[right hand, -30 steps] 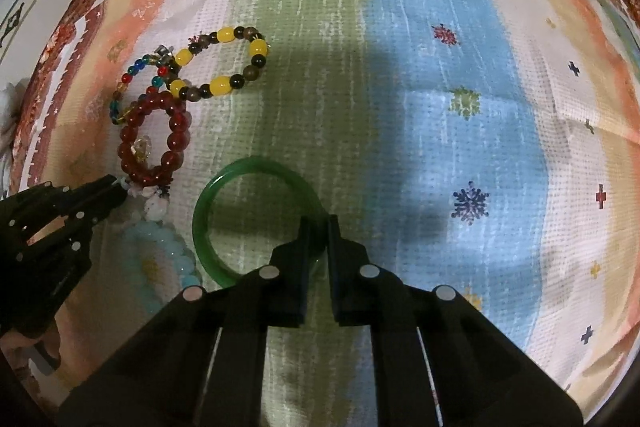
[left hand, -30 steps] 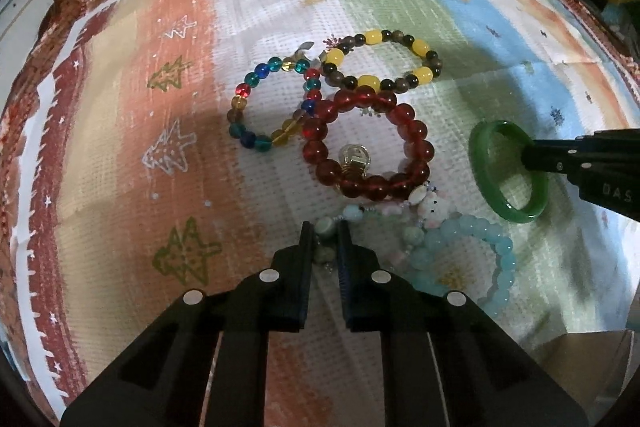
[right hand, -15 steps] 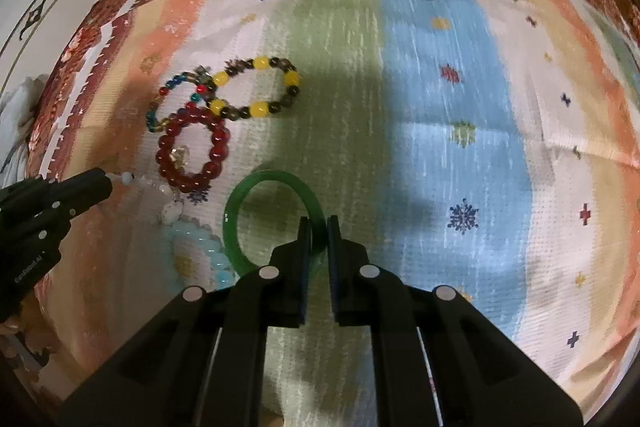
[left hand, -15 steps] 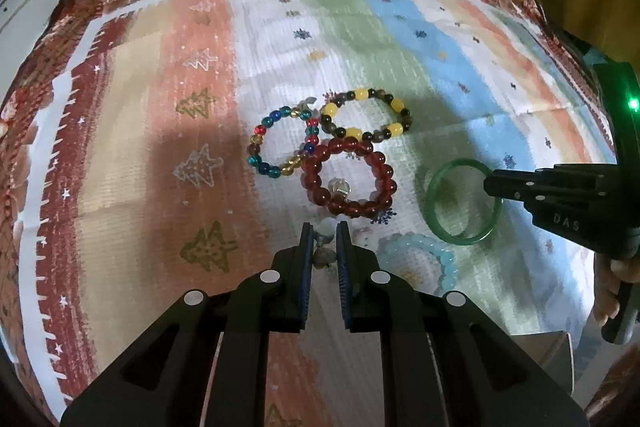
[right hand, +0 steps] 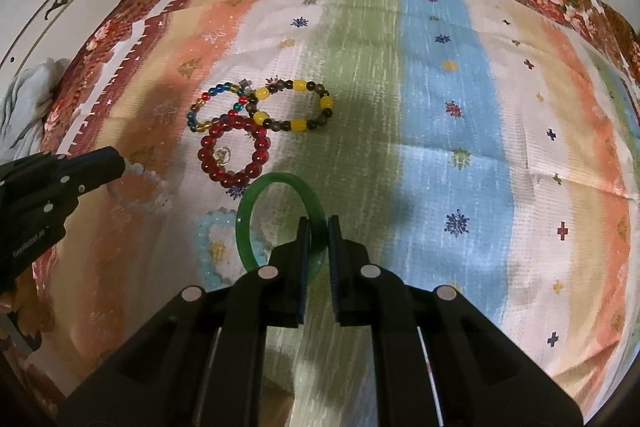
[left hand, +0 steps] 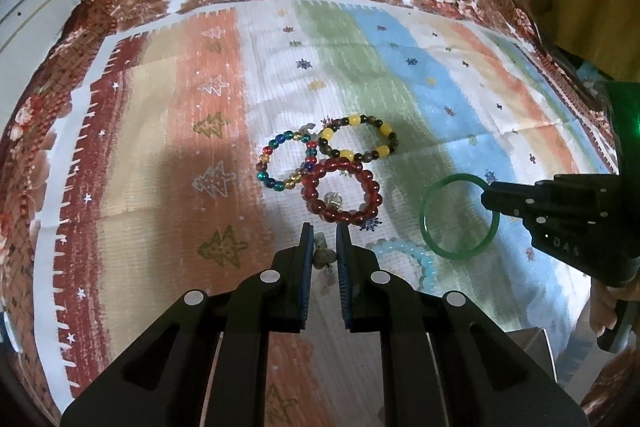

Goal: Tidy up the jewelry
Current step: 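Grasp the green bangle with the right tool while the left grasps the white bracelet, then drop the green bangle into the tin with the right tool while the left drops the white bracelet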

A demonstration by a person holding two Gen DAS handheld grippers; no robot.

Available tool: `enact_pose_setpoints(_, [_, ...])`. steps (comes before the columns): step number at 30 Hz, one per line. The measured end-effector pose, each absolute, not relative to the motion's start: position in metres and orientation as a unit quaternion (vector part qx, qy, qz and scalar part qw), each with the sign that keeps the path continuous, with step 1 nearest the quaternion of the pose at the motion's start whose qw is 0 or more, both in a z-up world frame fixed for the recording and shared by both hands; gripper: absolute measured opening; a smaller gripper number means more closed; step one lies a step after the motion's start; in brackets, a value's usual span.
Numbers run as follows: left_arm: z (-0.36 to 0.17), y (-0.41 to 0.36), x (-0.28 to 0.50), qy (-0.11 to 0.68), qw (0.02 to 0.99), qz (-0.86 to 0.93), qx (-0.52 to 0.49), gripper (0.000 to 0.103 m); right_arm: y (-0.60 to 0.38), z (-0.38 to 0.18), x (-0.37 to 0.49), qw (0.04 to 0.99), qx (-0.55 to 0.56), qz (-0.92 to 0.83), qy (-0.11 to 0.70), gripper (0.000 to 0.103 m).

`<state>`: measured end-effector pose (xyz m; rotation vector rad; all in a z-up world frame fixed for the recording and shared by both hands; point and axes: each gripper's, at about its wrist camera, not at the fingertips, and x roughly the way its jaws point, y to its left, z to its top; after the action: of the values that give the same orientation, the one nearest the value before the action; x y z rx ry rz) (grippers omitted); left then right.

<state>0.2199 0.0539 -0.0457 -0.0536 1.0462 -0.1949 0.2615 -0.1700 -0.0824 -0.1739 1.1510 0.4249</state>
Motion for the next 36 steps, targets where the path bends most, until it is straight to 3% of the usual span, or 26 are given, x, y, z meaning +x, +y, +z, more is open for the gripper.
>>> enact_pose_setpoints(36, [0.033, 0.014, 0.102, 0.405, 0.899, -0.164, -0.022, 0.011, -0.207, 0.002, 0.136, 0.853, -0.055, 0.258, 0.450, 0.010])
